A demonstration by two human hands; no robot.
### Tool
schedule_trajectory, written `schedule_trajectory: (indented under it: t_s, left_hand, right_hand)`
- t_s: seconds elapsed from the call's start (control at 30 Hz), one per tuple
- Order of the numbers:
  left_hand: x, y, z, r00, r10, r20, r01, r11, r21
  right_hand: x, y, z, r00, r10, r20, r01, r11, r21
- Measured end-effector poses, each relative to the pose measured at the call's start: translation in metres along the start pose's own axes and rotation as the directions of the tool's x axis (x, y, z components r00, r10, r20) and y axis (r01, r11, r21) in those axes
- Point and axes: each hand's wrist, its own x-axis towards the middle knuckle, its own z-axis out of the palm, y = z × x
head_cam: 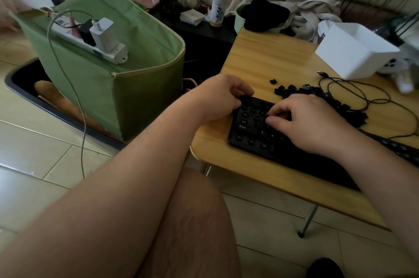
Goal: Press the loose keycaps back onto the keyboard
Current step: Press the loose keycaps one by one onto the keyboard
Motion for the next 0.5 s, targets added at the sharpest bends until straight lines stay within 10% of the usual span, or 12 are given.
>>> schedule_trajectory:
  t_s: [0.5]
  left_hand:
    - [-0.001, 0.003, 0.004, 1.000, -0.017, -0.012, 0.017, 1.000, -0.009]
  right_hand:
    - [0.031, -0.033, -0.021, 0.969, 0.191, 0.159, -0.166, 0.973, -0.158]
